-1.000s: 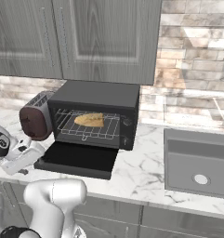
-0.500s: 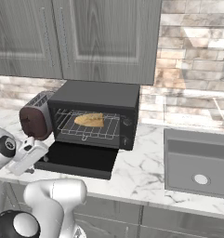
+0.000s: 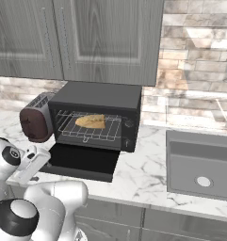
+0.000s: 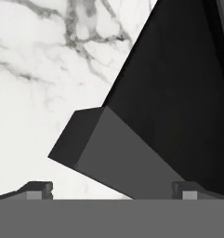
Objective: Pull the toaster oven rack outwards. Pick up the baguette from the plate and place it on the toaster oven rack. Close the toaster oven door fully and set the temperature to the lowest setting.
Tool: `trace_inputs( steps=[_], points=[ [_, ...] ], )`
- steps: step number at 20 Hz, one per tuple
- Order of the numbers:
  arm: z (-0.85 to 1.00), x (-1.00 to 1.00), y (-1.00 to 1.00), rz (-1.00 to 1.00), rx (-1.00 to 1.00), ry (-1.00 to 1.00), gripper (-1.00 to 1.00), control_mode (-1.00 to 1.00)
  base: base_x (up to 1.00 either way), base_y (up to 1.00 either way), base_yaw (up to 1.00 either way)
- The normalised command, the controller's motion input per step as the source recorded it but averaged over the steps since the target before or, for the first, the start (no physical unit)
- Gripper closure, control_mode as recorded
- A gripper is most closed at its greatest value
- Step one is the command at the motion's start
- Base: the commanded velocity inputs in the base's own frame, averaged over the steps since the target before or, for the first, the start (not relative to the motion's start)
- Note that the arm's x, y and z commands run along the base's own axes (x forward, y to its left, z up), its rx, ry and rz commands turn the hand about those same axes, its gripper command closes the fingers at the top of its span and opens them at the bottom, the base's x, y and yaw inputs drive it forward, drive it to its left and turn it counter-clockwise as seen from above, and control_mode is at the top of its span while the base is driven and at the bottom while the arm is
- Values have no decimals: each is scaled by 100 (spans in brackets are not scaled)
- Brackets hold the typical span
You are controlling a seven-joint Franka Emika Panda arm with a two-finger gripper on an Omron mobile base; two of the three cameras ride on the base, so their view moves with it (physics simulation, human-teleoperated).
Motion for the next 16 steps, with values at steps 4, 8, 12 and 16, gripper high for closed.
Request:
trace_inputs(
  steps=[4,8,12,16],
  points=[
    [-16,23,0,8,-4,-4,-100,-100,0,0,0],
    [-7,35,0,8,-2,-3,-100,-100,0,0,0],
    [-6,38,0,7,-2,-1,-100,-100,0,0,0],
    [-4,33,0,8,-3,-5,-100,-100,0,0,0]
  ],
)
